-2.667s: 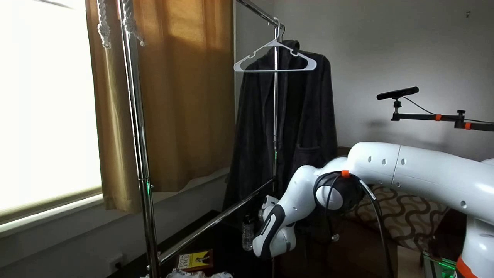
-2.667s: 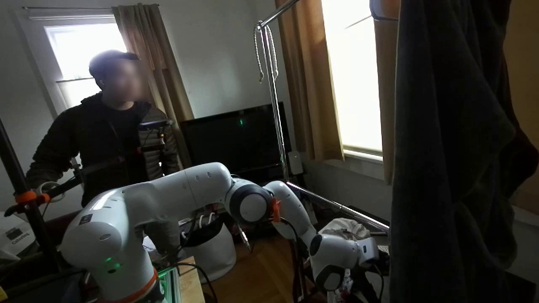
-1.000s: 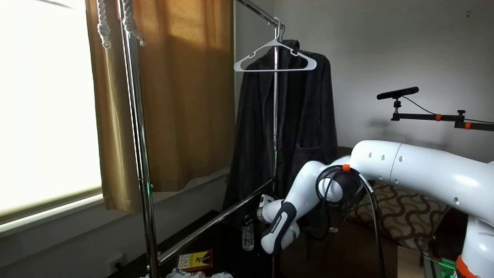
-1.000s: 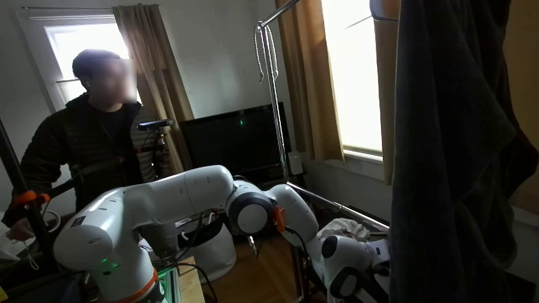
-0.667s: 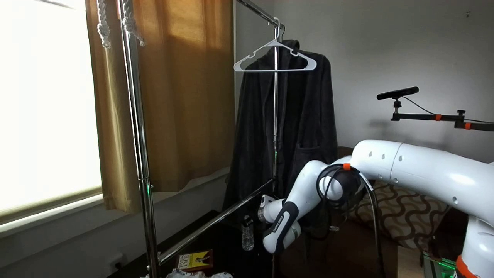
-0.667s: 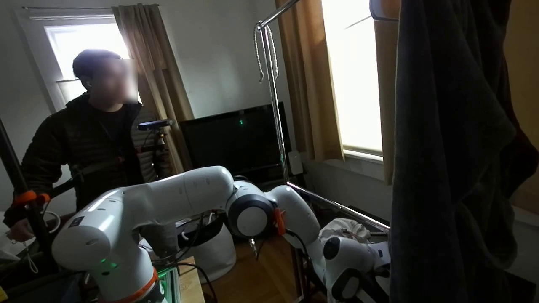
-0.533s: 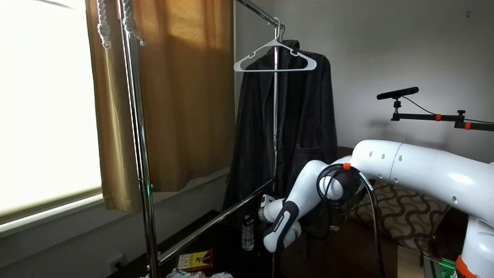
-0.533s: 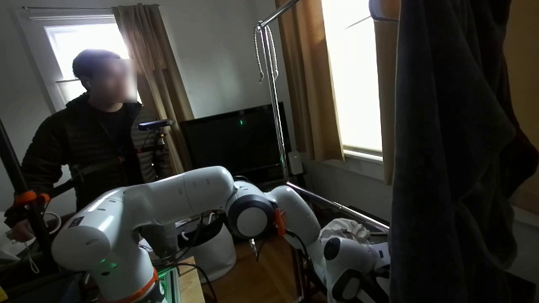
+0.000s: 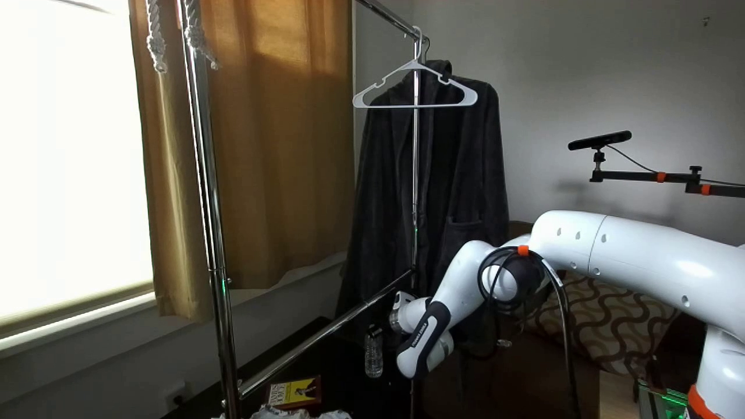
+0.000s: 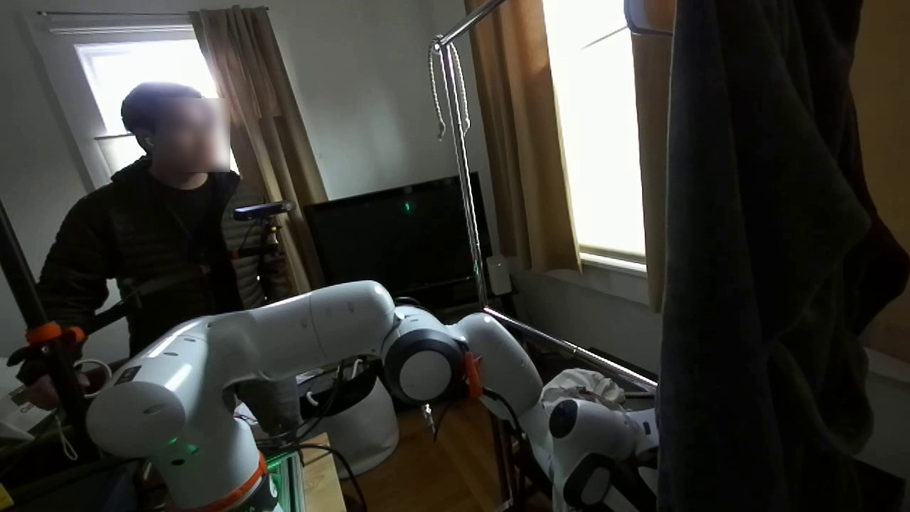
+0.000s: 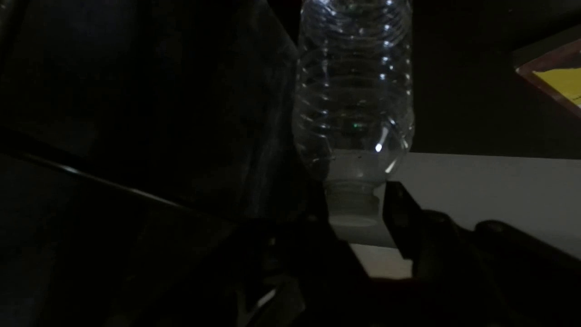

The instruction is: Put the water bottle in the grey rob

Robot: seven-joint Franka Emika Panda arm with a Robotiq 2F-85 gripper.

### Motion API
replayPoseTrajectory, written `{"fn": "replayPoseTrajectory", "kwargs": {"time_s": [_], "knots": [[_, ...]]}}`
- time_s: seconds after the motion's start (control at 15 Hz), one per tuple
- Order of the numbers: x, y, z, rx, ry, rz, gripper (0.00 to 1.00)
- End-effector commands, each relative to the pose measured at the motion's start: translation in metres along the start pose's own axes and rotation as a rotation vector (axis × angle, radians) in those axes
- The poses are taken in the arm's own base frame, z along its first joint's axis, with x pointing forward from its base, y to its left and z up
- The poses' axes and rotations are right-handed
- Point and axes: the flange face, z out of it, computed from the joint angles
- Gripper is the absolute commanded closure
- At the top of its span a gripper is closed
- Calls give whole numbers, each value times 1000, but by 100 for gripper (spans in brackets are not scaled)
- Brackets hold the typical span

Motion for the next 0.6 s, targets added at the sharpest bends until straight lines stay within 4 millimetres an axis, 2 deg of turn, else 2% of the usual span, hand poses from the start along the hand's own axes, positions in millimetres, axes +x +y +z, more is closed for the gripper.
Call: {"fn": "replayPoseTrajectory", "kwargs": {"time_s": [0.0, 0.2, 0.4, 0.53], "knots": [[0, -2, 5, 8, -19, 20, 92], [1, -5, 5, 15, -22, 25, 92], [4, -19, 2, 70, 10, 20, 92], [-6, -28, -6, 76, 41, 7, 92]]}}
